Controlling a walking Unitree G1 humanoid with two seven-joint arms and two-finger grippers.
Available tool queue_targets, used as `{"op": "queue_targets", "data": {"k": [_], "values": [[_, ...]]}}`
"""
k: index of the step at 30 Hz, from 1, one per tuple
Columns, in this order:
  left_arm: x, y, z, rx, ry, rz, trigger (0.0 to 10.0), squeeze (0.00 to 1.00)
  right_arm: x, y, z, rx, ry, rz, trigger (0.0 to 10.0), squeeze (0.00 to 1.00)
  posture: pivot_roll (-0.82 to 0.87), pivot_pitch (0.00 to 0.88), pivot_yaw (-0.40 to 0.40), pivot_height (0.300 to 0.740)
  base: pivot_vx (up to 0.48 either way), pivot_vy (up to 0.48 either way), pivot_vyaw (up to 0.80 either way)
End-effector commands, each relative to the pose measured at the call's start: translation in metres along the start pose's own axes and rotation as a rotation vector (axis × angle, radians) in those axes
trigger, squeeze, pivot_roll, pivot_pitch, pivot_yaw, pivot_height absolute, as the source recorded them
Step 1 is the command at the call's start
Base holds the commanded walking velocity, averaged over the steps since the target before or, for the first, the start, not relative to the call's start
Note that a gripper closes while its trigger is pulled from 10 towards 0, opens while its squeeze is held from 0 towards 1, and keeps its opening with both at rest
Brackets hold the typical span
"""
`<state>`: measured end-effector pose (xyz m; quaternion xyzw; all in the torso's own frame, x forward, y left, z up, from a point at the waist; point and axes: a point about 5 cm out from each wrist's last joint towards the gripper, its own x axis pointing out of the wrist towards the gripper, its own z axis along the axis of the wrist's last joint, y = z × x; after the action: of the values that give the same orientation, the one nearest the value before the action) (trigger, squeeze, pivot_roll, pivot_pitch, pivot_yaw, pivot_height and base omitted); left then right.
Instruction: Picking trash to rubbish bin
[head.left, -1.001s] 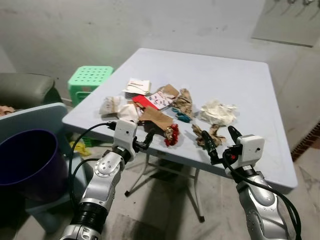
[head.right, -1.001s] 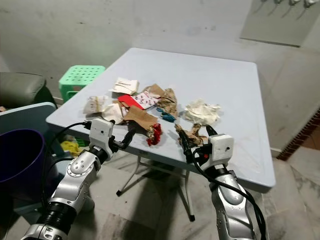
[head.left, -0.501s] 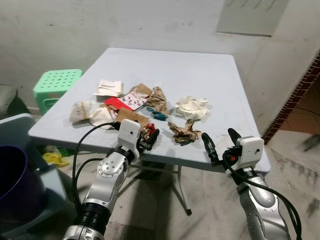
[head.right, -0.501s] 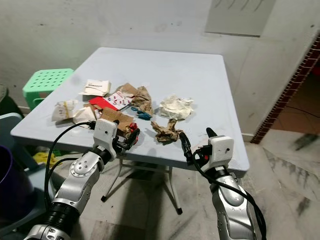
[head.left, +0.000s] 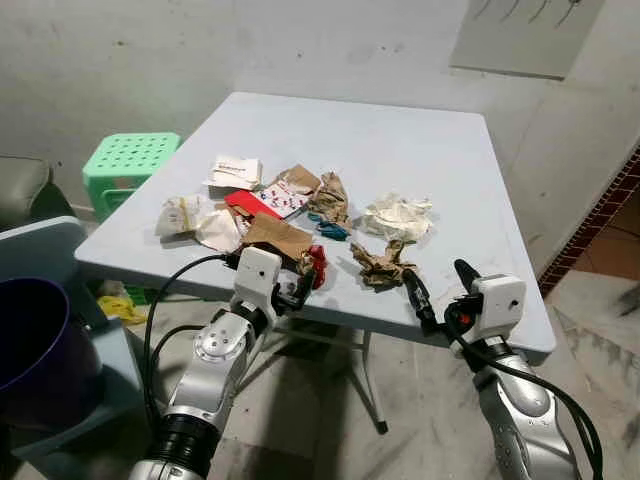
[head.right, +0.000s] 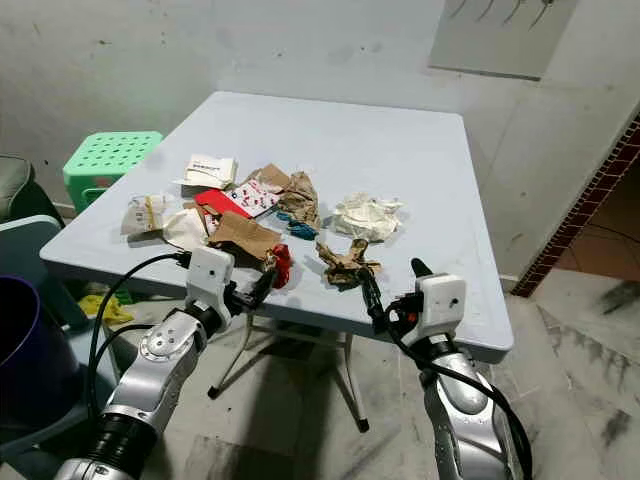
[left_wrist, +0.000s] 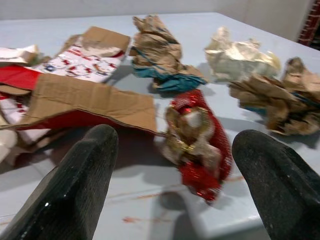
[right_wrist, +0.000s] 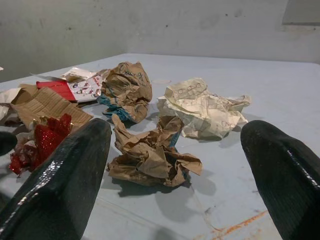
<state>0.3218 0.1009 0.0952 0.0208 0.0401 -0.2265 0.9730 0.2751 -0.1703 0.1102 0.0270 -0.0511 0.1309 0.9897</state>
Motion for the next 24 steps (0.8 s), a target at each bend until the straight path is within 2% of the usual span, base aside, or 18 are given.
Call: {"op": "queue_targets", "data": {"k": [1, 8, 13, 17, 19, 21, 24], "values": [[0.005, -0.003, 0.004, 0.012, 0.007, -0.026, 10.0, 0.0, 0.0, 0.001, 0.004, -0.005, -0.012, 0.008, 10.0, 0.0, -0.03, 0.0, 0.013, 0.74, 0.0, 0.0, 0.0], [0.012, -0.008, 0.006, 0.016, 0.017, -0.072, 10.0, 0.0, -0.004, 0.002, 0.007, -0.002, -0.022, -0.009, 10.0, 0.0, -0.06, 0.0, 0.032, 0.74, 0.0, 0.0, 0.0], [0.02, -0.005, 0.011, 0.005, 0.025, -0.078, 10.0, 0.0, -0.012, 0.005, 0.007, 0.003, -0.014, -0.002, 10.0, 0.0, -0.08, 0.0, 0.04, 0.74, 0.0, 0.0, 0.0], [0.024, -0.001, 0.016, 0.009, 0.021, -0.076, 10.0, 0.0, -0.017, 0.012, 0.008, 0.015, -0.003, 0.05, 10.0, 0.0, -0.09, 0.007, 0.038, 0.74, 0.0, 0.0, 0.0], [0.026, 0.001, 0.018, 0.014, 0.018, -0.072, 10.0, 0.0, -0.02, 0.018, 0.008, 0.016, 0.011, 0.098, 10.0, 0.0, -0.09, 0.021, 0.037, 0.74, 0.0, 0.0, 0.0], [0.028, 0.006, 0.021, 0.004, 0.017, -0.058, 10.0, 0.0, -0.03, 0.031, 0.008, 0.03, 0.029, 0.209, 10.0, 0.0, -0.1, 0.04, 0.033, 0.74, 0.0, 0.0, 0.0], [0.029, 0.008, 0.022, 0.012, 0.013, -0.055, 10.0, 0.0, -0.034, 0.035, 0.006, 0.03, 0.061, 0.241, 10.0, 0.0, -0.1, 0.058, 0.029, 0.74, 0.0, 0.0, 0.0]]}}
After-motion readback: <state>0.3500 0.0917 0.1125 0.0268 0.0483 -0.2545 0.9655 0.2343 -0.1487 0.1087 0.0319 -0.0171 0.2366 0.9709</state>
